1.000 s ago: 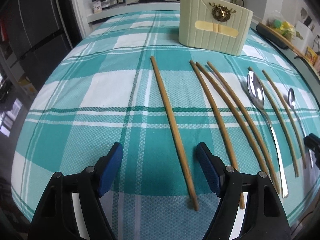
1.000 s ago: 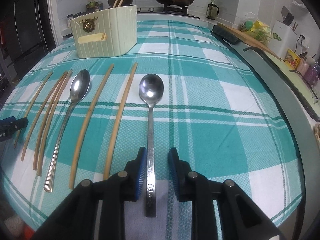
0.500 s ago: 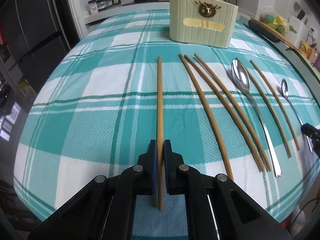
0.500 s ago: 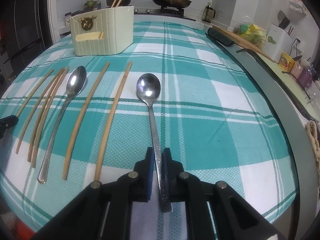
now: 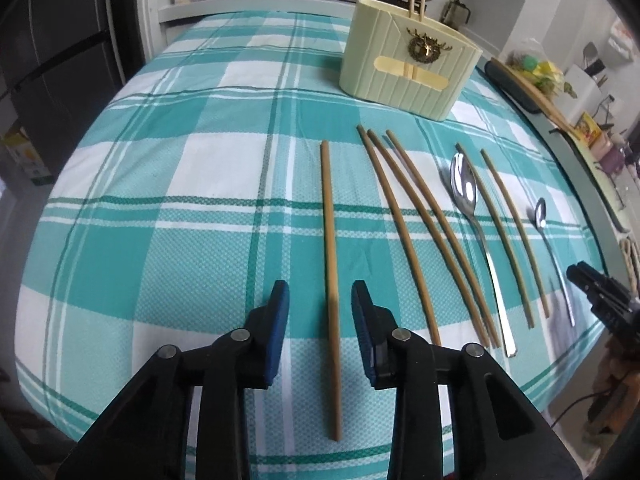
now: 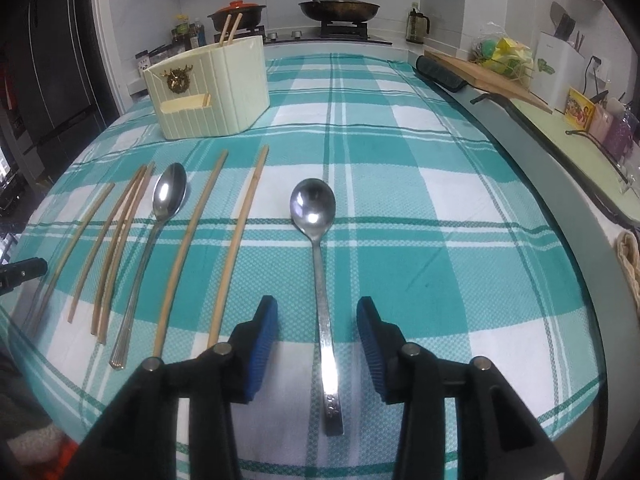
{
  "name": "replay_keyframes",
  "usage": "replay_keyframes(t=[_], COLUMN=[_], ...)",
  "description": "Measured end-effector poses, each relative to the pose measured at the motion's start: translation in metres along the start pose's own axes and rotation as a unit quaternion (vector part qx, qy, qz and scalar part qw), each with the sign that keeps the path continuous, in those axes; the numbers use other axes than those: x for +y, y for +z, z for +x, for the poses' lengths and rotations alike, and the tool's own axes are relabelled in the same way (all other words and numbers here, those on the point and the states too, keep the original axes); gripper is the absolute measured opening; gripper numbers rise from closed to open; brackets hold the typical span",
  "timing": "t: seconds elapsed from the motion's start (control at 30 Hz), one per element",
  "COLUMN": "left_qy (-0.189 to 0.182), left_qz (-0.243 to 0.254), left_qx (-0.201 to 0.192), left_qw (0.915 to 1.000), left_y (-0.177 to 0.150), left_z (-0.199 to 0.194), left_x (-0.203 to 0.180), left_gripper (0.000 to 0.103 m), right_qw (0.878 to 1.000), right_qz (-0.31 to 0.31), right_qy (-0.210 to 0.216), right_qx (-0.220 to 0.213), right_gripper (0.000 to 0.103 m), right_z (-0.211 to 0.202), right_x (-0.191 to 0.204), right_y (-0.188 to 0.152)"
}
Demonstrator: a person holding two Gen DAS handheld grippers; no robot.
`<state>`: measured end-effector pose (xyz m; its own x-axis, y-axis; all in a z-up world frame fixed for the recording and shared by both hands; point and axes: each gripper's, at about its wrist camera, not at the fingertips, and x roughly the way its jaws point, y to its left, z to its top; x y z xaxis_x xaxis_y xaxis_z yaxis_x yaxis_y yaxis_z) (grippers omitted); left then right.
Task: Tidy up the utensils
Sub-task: 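Grasp a metal spoon with the right gripper while the left grasps a chopstick, then lift spoon and chopstick into the cream holder and release both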
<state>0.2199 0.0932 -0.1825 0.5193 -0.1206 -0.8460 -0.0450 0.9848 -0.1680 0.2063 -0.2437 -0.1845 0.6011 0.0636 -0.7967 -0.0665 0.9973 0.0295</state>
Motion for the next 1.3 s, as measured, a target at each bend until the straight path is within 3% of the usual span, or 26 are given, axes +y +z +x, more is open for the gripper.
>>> replay_keyframes(t=[0.07, 0.13, 0.37, 0.47, 0.6, 0.83, 0.9, 0.97, 1.03, 1.17, 1.3], left_qy=[-0.005, -0.003, 0.018, 0.025, 0.028, 0.050, 0.054, 0.048, 0.043, 0.043, 0.030], left_qz=[0.009, 0.022, 0.055, 0.056, 0.064, 0.078, 0.077, 0.081, 0.082, 0.068, 0.055], left_qx=[0.003, 0.007, 0.027, 0.039, 0.051, 0.049, 0.043, 0.035, 0.032, 0.022, -0.014], left_qw=[0.9999, 0.9997, 0.9980, 0.9973, 0.9963, 0.9945, 0.9947, 0.9950, 0.9952, 0.9965, 0.9979], left_y=[0.011, 0.019, 0.045, 0.053, 0.059, 0.069, 0.069, 0.069, 0.069, 0.070, 0.068], left_z=[0.003, 0.009, 0.042, 0.055, 0.065, 0.078, 0.077, 0.076, 0.075, 0.071, 0.041], left_x=[0.001, 0.000, -0.007, -0.005, -0.008, -0.016, -0.016, -0.015, -0.016, -0.014, -0.012], left_gripper=[0.055, 0.064, 0.064, 0.061, 0.059, 0.058, 0.050, 0.020, 0.007, 0.005, 0.005], right_qw=[1.000, 1.000, 0.998, 0.998, 0.998, 0.998, 0.998, 0.998, 0.998, 0.998, 0.999], right_qz=[0.003, 0.010, 0.025, 0.019, -0.009, -0.058, -0.061, -0.057, -0.062, -0.060, -0.035], right_qy=[0.007, 0.017, 0.055, 0.058, 0.045, 0.023, 0.024, 0.023, 0.021, 0.021, 0.036], right_qx=[0.002, 0.007, 0.024, 0.029, 0.040, 0.023, 0.020, 0.020, 0.014, 0.012, -0.009], right_gripper=[0.042, 0.042, 0.043, 0.057, 0.057, 0.057, 0.057, 0.054, 0.038, 0.036, 0.036], right_z=[0.002, 0.006, 0.021, 0.030, 0.049, 0.078, 0.083, 0.084, 0.083, 0.081, 0.063], right_x=[-0.002, -0.004, -0.013, -0.017, -0.015, 0.000, 0.002, 0.003, 0.005, 0.006, 0.000], right_y=[0.004, 0.008, 0.020, 0.027, 0.036, 0.057, 0.062, 0.063, 0.062, 0.062, 0.064])
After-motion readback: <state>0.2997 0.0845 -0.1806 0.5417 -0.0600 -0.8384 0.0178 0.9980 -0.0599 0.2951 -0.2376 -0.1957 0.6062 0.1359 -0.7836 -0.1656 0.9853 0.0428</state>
